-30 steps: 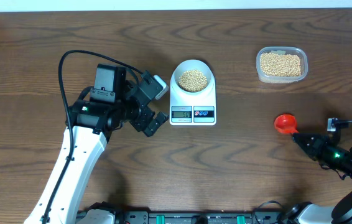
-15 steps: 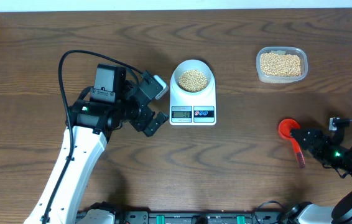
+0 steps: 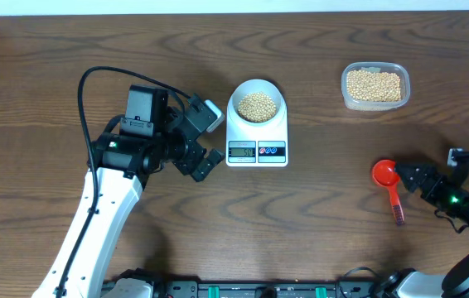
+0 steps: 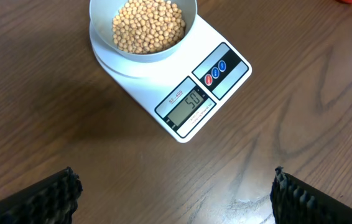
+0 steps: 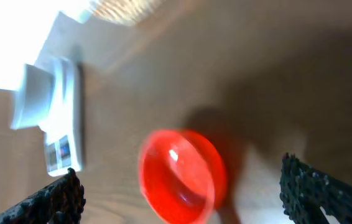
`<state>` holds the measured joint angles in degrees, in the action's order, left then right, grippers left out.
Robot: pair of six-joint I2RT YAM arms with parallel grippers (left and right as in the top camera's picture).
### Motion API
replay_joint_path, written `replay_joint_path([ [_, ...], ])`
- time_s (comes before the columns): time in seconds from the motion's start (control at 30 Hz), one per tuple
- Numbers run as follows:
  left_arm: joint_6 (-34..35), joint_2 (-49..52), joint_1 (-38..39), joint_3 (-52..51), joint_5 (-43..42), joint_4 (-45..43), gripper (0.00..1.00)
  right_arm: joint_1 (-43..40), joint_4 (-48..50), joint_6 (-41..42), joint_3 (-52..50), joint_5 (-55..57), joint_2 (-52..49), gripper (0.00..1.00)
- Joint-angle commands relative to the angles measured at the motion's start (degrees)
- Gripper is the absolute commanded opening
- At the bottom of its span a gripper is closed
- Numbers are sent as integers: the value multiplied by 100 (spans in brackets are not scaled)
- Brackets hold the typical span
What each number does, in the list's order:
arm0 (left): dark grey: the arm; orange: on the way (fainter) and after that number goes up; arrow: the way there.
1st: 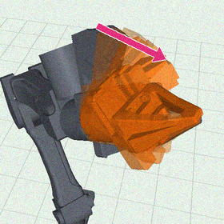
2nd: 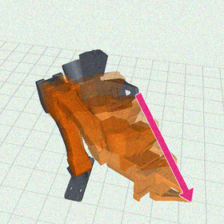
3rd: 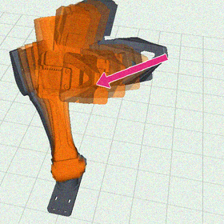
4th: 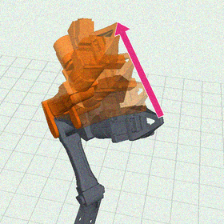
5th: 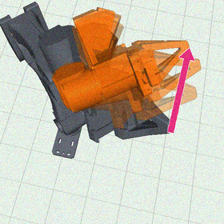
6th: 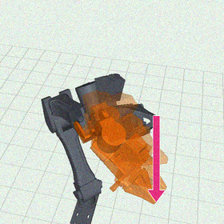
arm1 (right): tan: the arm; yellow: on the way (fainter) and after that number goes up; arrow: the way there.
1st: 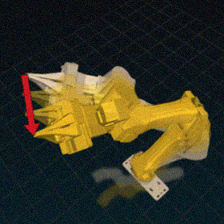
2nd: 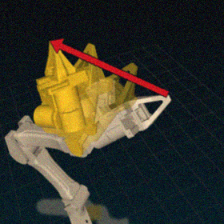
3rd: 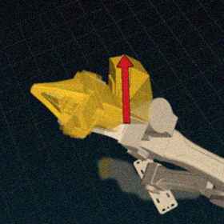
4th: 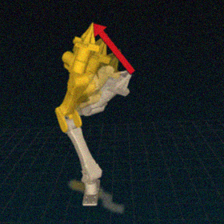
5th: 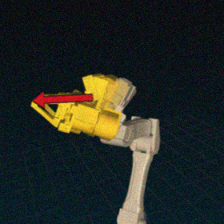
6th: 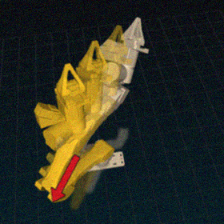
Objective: Scoop item into bowl and weigh 50g on scale
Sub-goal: 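Lower the red scoop onto the table and open the right gripper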
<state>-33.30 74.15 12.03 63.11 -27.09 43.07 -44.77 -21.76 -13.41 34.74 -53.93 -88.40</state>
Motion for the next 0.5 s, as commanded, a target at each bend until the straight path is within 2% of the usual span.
replay_joint_path([
  [0.0,-96,33,-24,125,-52,-4,100,24,330,120,50,-1318,11,99],
  [0.1,-96,33,-24,125,-52,-4,100,33,380,116,160,-1891,35,99],
  [0.2,-96,33,-24,125,-52,-4,100,142,503,114,280,-1987,160,99],
  [0.3,-96,33,-24,125,-52,-4,100,402,835,138,446,-1895,361,99],
  [0.47,-96,33,-24,125,-52,-4,100,1145,1088,612,973,-1047,776,99],
])
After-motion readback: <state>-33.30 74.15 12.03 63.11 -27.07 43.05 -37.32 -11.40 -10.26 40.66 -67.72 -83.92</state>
